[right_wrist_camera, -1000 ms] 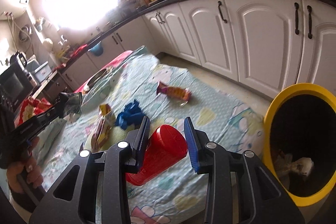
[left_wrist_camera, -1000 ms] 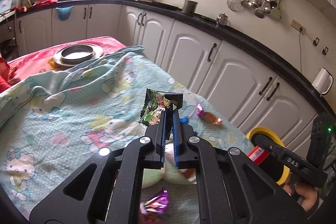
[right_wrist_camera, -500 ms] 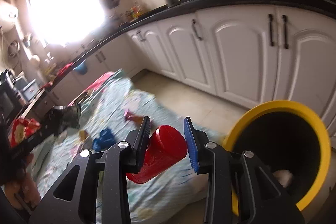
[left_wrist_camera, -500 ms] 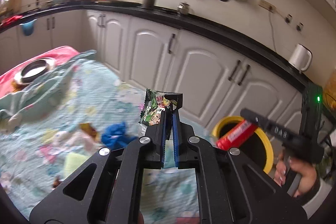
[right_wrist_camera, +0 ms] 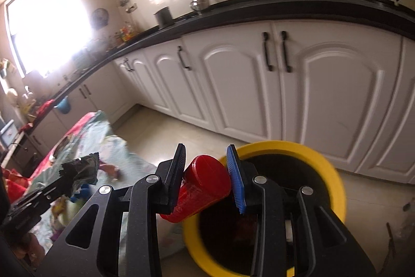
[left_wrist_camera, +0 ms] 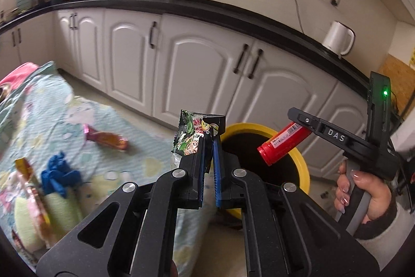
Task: Collect trash
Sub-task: 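Carry the green packet and red tube in both grippers over the bin, then open both grippers over the bin to drop the packet and tube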
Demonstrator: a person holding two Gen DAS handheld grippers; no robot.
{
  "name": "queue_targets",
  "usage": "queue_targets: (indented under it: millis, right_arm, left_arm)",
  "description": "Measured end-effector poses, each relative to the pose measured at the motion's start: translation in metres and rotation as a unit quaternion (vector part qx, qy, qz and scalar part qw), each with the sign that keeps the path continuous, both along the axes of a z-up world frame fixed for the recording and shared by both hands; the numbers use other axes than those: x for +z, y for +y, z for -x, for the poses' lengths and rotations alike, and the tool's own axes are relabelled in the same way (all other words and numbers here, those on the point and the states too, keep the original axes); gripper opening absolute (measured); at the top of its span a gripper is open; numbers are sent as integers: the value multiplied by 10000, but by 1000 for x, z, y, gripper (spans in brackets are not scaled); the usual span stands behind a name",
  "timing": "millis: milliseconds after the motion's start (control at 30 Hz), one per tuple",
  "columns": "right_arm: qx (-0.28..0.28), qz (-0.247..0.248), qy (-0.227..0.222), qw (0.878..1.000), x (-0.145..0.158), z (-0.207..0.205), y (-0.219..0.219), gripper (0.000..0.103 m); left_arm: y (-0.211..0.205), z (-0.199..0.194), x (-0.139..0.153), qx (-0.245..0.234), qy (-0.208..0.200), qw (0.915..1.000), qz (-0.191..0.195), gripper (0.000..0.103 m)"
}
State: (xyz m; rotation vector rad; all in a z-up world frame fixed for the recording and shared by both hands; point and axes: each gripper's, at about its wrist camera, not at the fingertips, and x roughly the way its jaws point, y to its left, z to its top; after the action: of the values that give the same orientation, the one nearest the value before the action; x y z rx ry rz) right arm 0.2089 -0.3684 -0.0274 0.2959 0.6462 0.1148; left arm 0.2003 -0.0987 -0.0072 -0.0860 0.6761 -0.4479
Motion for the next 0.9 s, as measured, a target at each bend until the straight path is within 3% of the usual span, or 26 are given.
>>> queue_targets:
  millis: [367,900]
  right_arm:
    - [-407,159,-20,9990,-7,10,-36,31]
    - [-716,421,118,9965,-19,12,-61,31]
  left_arm:
    - [-52,4,-11,-519,68,9985,-170,2]
    - [-103,13,-44,-1093,436,9930,-90,3]
